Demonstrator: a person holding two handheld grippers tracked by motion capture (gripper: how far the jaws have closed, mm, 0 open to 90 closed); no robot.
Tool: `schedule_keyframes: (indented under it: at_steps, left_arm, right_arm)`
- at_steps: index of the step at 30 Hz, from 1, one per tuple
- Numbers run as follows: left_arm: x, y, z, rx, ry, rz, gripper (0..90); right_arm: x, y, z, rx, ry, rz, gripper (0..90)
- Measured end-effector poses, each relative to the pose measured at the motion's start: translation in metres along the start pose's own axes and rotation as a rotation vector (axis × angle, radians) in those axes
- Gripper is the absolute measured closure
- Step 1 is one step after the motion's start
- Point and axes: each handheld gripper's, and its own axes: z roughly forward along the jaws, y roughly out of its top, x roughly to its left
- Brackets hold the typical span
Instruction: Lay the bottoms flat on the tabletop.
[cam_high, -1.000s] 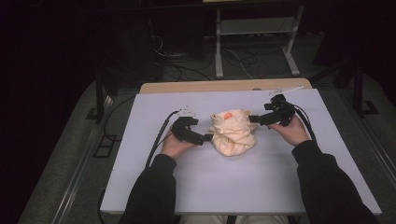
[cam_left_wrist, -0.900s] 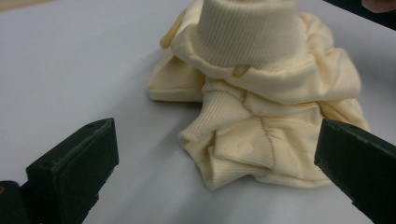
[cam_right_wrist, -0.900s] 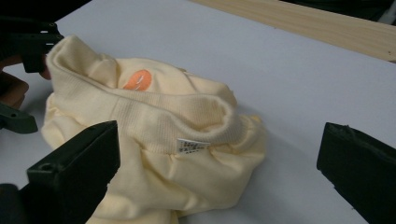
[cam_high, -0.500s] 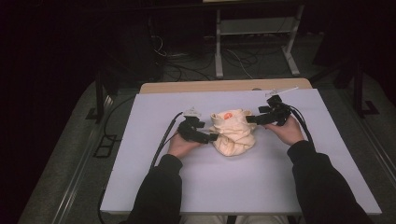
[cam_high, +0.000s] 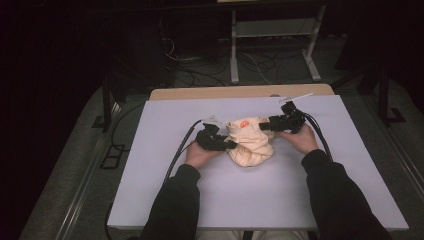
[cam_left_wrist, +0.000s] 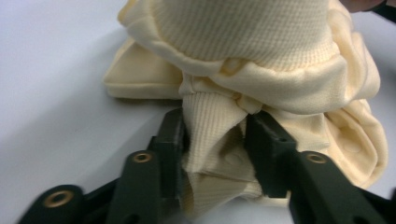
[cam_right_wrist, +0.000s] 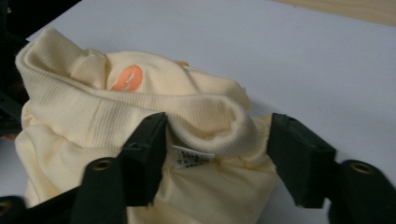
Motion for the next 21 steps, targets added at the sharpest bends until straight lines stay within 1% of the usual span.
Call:
schedule_keyframes:
  at_steps: [1, 2, 3, 4, 5, 6, 7, 8, 9, 10, 11, 13, 14, 18, 21]
  left_arm:
    - [-0.0003, 0.0003, -0.0003, -0.001, 0.01, 0.004, 62.4]
    - [-0.0002, 0.0003, -0.0005, -0.005, 0.01, 0.002, 66.6]
    - [-0.0002, 0.0003, -0.0006, -0.007, 0.012, 0.012, 67.5]
    - [-0.0002, 0.0003, -0.0006, -0.007, 0.012, 0.012, 68.5]
    - [-0.0008, 0.0004, -0.0004, -0.009, 0.014, 0.017, 68.5]
    - [-0.0015, 0.0006, -0.0004, -0.007, 0.017, 0.022, 69.2]
    - [-0.0019, 0.0009, -0.0003, -0.009, 0.019, 0.031, 70.0]
    - [-0.0022, 0.001, -0.0002, -0.011, 0.02, 0.033, 71.0]
    - [-0.0022, 0.001, 0.0001, -0.013, 0.021, 0.032, 71.0]
    - [-0.002, 0.0009, 0.0003, -0.014, 0.02, 0.032, 71.2]
    - [-0.0018, 0.0009, 0.0004, -0.014, 0.018, 0.03, 71.4]
    - [-0.0018, 0.0009, -0.0001, -0.014, 0.018, 0.032, 71.9]
    - [-0.0024, 0.0011, -0.0004, -0.013, 0.021, 0.038, 74.1]
    - [-0.005, 0.0029, -0.0024, 0.0, 0.038, 0.065, 76.4]
    - [-0.0075, 0.0042, -0.0044, 0.011, 0.046, 0.065, 78.0]
  right_arm:
    - [0.0006, -0.0001, 0.0003, -0.009, 0.001, -0.001, 40.3]
    - [0.0011, -0.0001, 0.0007, -0.015, -0.004, -0.002, 45.2]
    - [0.0012, -0.0001, 0.0002, -0.017, -0.007, -0.005, 50.2]
    - [0.0011, 0.0001, -0.0002, -0.021, 0.0, -0.004, 54.3]
    - [0.0011, 0.0001, -0.0002, -0.021, 0.0, -0.004, 54.3]
    - [0.0012, 0.0004, -0.0005, -0.02, -0.002, -0.001, 56.7]
    - [0.0013, 0.0006, -0.0005, -0.016, -0.004, 0.0, 60.6]
    - [0.0013, 0.0008, -0.0005, -0.005, -0.007, 0.013, 68.7]
    - [0.0013, 0.0008, -0.0005, -0.005, -0.007, 0.013, 68.7]
    - [0.0006, 0.0005, -0.0005, -0.005, -0.005, 0.018, 72.8]
    - [0.0001, 0.0001, -0.0001, 0.008, -0.013, 0.025, 79.8]
    - [0.0002, -0.0001, 0.0001, 0.011, -0.016, 0.024, 81.0]
    - [0.0005, -0.0003, -0.0001, 0.014, -0.017, 0.027, 82.0]
    - [0.0014, 0.0001, -0.0014, 0.022, -0.026, 0.027, 82.5]
    - [0.0014, 0.0003, -0.0052, 0.028, -0.035, 0.026, 82.5]
